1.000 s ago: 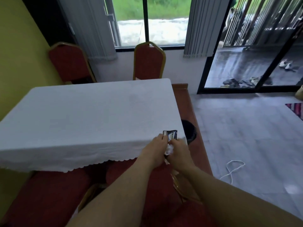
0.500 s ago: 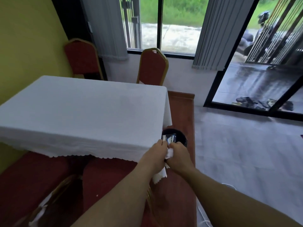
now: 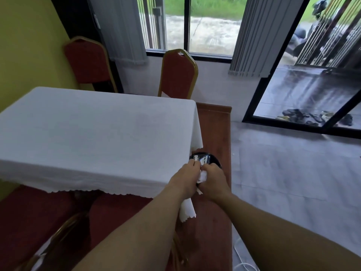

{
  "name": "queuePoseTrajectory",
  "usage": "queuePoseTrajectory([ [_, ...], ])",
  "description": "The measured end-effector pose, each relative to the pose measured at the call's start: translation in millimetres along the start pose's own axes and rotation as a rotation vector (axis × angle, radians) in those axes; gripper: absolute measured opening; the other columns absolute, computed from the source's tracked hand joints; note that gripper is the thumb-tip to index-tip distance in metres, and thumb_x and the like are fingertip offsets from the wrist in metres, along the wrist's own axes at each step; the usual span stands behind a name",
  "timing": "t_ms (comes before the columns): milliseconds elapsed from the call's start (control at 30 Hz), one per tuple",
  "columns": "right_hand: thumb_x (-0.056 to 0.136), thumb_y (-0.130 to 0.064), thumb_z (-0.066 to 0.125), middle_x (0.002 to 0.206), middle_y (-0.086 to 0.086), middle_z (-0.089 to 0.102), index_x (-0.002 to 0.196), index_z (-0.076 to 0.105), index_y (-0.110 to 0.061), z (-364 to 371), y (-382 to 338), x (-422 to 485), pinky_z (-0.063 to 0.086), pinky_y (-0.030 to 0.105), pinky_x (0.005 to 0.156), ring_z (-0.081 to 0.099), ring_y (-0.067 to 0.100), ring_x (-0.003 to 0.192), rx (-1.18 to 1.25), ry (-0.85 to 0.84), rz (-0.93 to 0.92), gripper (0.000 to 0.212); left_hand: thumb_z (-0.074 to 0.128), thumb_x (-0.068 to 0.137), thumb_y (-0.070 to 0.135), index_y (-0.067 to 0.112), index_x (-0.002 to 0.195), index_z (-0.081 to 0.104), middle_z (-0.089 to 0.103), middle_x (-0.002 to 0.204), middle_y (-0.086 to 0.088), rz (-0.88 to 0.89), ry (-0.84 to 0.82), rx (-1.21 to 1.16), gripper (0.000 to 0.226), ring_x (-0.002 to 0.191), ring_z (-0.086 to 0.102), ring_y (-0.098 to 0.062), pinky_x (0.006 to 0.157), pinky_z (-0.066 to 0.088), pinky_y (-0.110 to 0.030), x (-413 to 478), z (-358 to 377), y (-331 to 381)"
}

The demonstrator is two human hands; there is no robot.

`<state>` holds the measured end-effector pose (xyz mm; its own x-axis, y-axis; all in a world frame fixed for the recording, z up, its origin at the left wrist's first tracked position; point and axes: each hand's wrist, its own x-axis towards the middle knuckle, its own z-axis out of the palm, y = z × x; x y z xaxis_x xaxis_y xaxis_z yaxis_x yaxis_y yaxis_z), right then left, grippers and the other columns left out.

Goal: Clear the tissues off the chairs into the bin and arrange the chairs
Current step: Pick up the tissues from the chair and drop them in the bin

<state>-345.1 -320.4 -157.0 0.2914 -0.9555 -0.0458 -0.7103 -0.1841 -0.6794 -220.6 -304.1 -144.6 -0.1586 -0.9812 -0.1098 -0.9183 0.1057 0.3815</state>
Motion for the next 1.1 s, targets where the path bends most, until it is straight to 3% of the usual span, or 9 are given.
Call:
queuePoseTrajectory([
  [200, 0.076, -0.009, 0.062, 0.092, 0.005, 0.06, 0.091, 0.061, -0.018, 9.4, 51.6, 67.2, 0.039, 0.026, 0.065, 0.052, 0.015, 0.079, 0.001, -0.07, -0.004, 0.018, 0.071, 0.081, -0.001, 0.007, 0.126, 0.047, 0.048, 0.126, -0.011, -0.026, -0.03, -0.034, 0.051, 0.106, 0.056, -0.028, 0.089, 0.05, -0.037, 75.1, 30.0, -9.6],
  [367, 0.077, -0.008, 0.068, 0.098, 0.004, 0.059, 0.102, 0.063, -0.017, 21.8, 108.6, 135.6, 0.038, 0.02, 0.064, 0.052, 0.013, 0.082, 0.029, -0.16, 0.057, 0.026, 0.072, 0.079, -0.001, 0.005, 0.125, 0.047, 0.048, 0.124, -0.012, -0.095, -0.088, -0.12, 0.052, 0.104, 0.056, -0.029, 0.085, 0.05, -0.038, 151.6, 65.5, -21.8],
  [467, 0.076, -0.007, 0.068, 0.101, 0.007, 0.059, 0.103, 0.063, -0.014, 29.9, 152.7, 171.0, 0.029, 0.014, 0.061, 0.047, 0.014, 0.083, 0.024, -0.185, 0.112, 0.028, 0.076, 0.079, 0.006, 0.007, 0.127, 0.045, 0.047, 0.123, -0.011, -0.158, -0.115, -0.184, 0.057, 0.101, 0.057, -0.029, 0.084, 0.051, -0.043, 201.4, 101.6, -27.9],
  [567, 0.076, -0.004, 0.071, 0.103, 0.007, 0.052, 0.106, 0.062, -0.007, 40.8, 200.9, 204.7, 0.029, 0.021, 0.06, 0.045, 0.014, 0.078, 0.007, -0.223, 0.165, 0.032, 0.075, 0.081, 0.011, 0.007, 0.126, 0.046, 0.046, 0.12, -0.01, -0.222, -0.16, -0.255, 0.054, 0.097, 0.057, -0.03, 0.084, 0.051, -0.043, 248.7, 144.7, -35.3],
  [700, 0.077, -0.007, 0.072, 0.101, 0.003, 0.045, 0.108, 0.06, -0.007, 78.3, 267.4, 248.2, 0.028, 0.017, 0.054, 0.04, 0.01, 0.07, 0.015, -0.272, 0.203, 0.033, 0.074, 0.077, 0.01, 0.008, 0.126, 0.045, 0.043, 0.12, -0.009, -0.267, -0.194, -0.304, 0.057, 0.095, 0.058, -0.03, 0.082, 0.051, -0.042, 305.1, 206.8, -61.0],
  [933, 0.078, -0.009, 0.071, 0.099, 0.009, 0.043, 0.107, 0.055, -0.003, 172.7, 375.4, 303.9, 0.025, 0.029, 0.062, 0.048, 0.028, 0.085, 0.021, -0.321, 0.276, 0.033, 0.073, 0.078, 0.004, 0.003, 0.134, 0.039, 0.036, 0.131, -0.017, -0.341, -0.279, -0.255, 0.066, 0.102, 0.056, -0.038, 0.088, 0.048, -0.046, 372.9, 322.1, -123.0],
  [1100, 0.084, -0.014, 0.07, 0.117, 0.02, 0.053, 0.119, 0.054, -0.002, 224.1, 431.9, 340.1, 0.034, 0.031, 0.072, 0.054, 0.035, 0.102, -0.011, -0.365, 0.347, 0.041, 0.07, 0.082, 0.0, 0.005, 0.14, 0.036, 0.034, 0.139, -0.016, -0.455, -0.271, -0.267, 0.068, 0.112, 0.053, -0.037, 0.096, 0.046, -0.042, 408.2, 381.7, -153.4],
])
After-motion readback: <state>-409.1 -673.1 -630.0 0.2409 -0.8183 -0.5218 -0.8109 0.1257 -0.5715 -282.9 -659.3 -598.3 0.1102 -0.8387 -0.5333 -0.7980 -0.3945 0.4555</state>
